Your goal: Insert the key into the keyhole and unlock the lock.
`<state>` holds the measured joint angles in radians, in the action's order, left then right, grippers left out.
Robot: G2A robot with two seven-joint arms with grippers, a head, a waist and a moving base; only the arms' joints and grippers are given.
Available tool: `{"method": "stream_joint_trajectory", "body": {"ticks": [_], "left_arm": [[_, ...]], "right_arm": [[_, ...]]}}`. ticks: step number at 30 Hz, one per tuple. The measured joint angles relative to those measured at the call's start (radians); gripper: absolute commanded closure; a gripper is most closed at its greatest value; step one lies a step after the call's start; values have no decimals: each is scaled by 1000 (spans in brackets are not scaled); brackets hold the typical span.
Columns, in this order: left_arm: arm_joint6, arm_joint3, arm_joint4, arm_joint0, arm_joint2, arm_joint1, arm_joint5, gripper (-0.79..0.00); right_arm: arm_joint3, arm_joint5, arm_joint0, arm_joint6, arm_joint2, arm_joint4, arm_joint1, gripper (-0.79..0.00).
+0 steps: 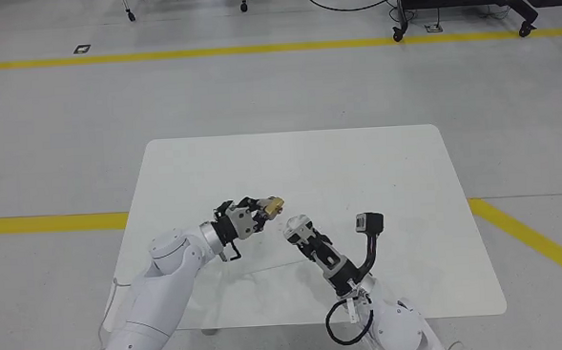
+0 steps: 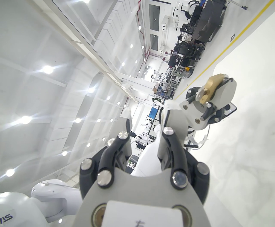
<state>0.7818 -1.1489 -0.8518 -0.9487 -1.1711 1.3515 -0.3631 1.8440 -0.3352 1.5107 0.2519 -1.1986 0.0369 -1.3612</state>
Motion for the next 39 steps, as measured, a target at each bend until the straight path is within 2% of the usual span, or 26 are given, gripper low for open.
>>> {"method": "stream_joint_trajectory", "body": {"ticks": [6, 16, 30, 36, 38, 39], "left_arm": [[104, 38, -29, 26, 5, -6, -95, 0], [110, 34, 4, 29, 23, -9, -56, 0], [136, -2, 2, 13, 28, -16, -53, 0], [120, -16, -1, 4, 24, -17, -3, 0], [85, -33, 16, -7, 12, -19, 66, 0], [66, -45, 32, -14, 7, -19, 110, 0]], "right_arm": [[-22, 13, -19, -46, 23, 55, -4, 0], [-19, 36, -22, -72, 58, 125, -5, 0], [-66, 104, -76, -122, 73, 122, -14, 0], [-58, 106, -76, -131, 67, 105, -15, 0], [-44, 86, -62, -123, 61, 86, -13, 0], [-38, 76, -54, -114, 56, 76, -12, -49]]}}
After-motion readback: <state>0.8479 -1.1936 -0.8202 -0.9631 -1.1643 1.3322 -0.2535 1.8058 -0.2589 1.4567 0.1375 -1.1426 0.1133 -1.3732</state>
